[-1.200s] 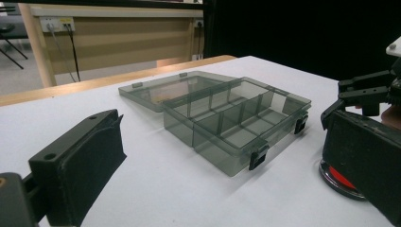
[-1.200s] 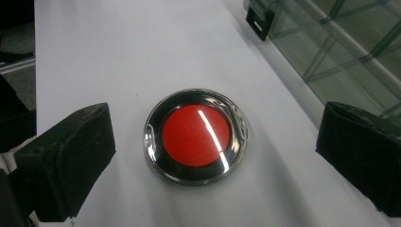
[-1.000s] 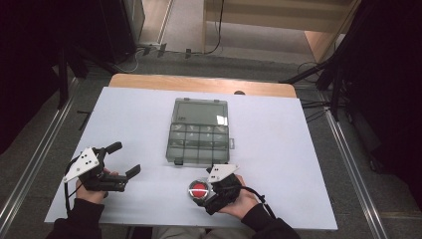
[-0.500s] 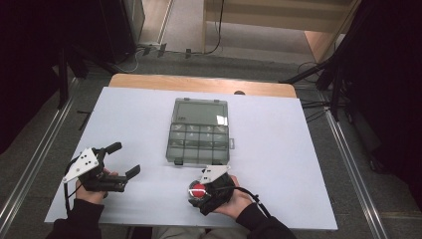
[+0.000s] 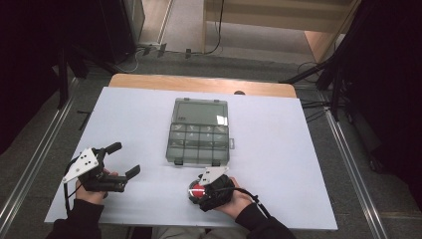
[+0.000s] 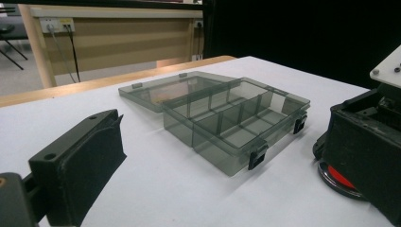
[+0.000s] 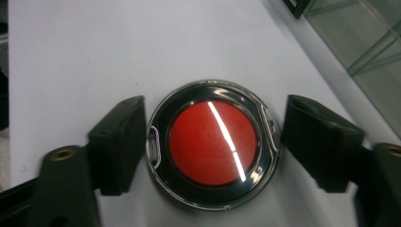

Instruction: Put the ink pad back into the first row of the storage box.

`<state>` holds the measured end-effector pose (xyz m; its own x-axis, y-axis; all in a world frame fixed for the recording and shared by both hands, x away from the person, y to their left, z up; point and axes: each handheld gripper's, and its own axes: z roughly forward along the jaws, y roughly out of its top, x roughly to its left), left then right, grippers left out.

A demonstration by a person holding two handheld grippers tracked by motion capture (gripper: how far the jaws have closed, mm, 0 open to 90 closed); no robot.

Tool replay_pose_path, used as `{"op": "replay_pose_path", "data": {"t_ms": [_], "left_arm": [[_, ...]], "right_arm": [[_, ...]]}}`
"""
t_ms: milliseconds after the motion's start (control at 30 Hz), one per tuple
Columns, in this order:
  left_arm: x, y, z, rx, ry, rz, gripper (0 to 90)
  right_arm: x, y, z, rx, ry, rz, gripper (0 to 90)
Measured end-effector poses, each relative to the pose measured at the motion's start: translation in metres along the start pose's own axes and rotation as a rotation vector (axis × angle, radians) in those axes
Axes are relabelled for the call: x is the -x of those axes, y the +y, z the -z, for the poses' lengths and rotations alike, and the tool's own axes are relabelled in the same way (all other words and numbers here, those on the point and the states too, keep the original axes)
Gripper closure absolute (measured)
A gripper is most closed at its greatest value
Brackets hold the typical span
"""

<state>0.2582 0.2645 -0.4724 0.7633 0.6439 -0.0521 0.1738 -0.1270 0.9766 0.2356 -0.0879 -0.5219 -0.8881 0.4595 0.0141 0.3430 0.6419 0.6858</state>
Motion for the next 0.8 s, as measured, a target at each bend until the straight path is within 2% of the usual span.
{"op": "replay_pose_path", "data": {"t_ms": [500, 633, 800], "left_arm": [[0.000, 0.000, 0.000, -0.003, 0.001, -0.004, 0.0], [0.000, 0.000, 0.000, -0.003, 0.002, -0.003, 0.0], [0.000, 0.000, 0.000, -0.005, 0.001, -0.005, 0.0]], "right_arm": [[0.000, 0.003, 0.005, -0.004, -0.025, 0.004, 31.0], [0.006, 0.007, 0.014, 0.027, -0.030, -0.020, 31.0], [0.011, 0.011, 0.020, 0.038, -0.041, -0.021, 31.0]]}}
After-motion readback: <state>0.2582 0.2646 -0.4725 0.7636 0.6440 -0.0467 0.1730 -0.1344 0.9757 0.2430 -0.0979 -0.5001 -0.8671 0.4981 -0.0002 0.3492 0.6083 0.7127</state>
